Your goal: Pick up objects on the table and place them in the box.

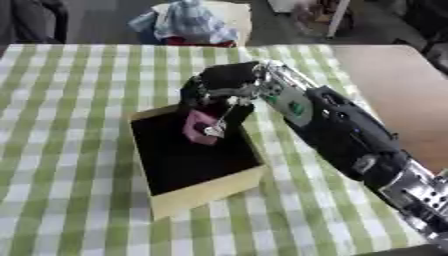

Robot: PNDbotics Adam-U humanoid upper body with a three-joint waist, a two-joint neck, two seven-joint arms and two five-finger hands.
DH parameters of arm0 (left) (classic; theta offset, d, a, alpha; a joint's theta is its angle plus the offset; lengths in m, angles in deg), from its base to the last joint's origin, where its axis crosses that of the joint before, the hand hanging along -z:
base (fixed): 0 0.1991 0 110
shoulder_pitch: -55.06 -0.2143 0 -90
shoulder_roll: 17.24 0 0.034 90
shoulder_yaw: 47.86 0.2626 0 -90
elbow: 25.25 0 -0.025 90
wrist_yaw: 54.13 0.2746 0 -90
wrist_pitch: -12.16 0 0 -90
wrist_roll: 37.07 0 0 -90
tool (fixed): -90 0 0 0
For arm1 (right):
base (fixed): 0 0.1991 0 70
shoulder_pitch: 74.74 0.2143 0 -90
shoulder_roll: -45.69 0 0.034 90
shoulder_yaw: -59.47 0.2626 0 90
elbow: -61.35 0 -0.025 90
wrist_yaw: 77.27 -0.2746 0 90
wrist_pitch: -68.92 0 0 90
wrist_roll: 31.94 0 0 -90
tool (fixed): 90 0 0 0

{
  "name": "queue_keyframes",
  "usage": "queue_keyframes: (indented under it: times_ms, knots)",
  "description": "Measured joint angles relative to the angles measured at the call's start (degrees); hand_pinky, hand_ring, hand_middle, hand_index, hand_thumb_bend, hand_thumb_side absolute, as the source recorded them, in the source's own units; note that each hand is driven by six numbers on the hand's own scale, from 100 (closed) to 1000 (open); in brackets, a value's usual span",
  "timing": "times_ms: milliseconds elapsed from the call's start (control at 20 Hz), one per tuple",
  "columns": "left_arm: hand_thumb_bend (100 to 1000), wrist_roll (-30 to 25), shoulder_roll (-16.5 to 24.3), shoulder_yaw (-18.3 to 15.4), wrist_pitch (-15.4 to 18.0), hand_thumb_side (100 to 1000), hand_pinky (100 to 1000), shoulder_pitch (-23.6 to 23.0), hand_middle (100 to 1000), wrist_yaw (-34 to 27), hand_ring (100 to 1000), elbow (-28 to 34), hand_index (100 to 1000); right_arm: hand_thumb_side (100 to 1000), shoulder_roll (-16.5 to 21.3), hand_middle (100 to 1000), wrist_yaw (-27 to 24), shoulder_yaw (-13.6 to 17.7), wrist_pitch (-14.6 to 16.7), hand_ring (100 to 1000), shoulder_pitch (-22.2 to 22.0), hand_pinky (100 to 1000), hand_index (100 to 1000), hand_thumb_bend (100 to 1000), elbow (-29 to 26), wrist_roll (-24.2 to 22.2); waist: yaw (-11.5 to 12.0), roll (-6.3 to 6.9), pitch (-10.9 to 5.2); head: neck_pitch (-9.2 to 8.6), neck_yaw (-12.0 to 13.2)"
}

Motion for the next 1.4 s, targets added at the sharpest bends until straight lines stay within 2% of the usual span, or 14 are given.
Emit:
queue_keyframes:
  times_ms: [500,850,1400]
  knots:
    - [100,0.0,0.0,0.0,0.0,883,788,0.0,515,0.0,519,0.0,711,513,0.8,704,-4.1,-1.4,-0.7,612,-0.4,639,834,100,-6.3,-1.1,0.0,-0.11,0.0,0.0,0.0]
    - [100,0.0,0.0,0.0,0.0,885,788,0.0,515,0.0,518,0.0,710,522,2.5,793,-7.4,-1.2,-1.8,738,-1.2,689,876,100,-12.2,-1.6,-0.4,-0.12,0.0,0.0,0.1]
    - [100,0.1,0.0,-0.2,-0.1,886,789,-0.1,515,0.0,517,0.0,710,472,7.2,895,-11.6,3.4,-5.4,866,-5.5,758,930,117,-23.1,0.9,-1.2,-0.13,0.39,0.0,0.5]
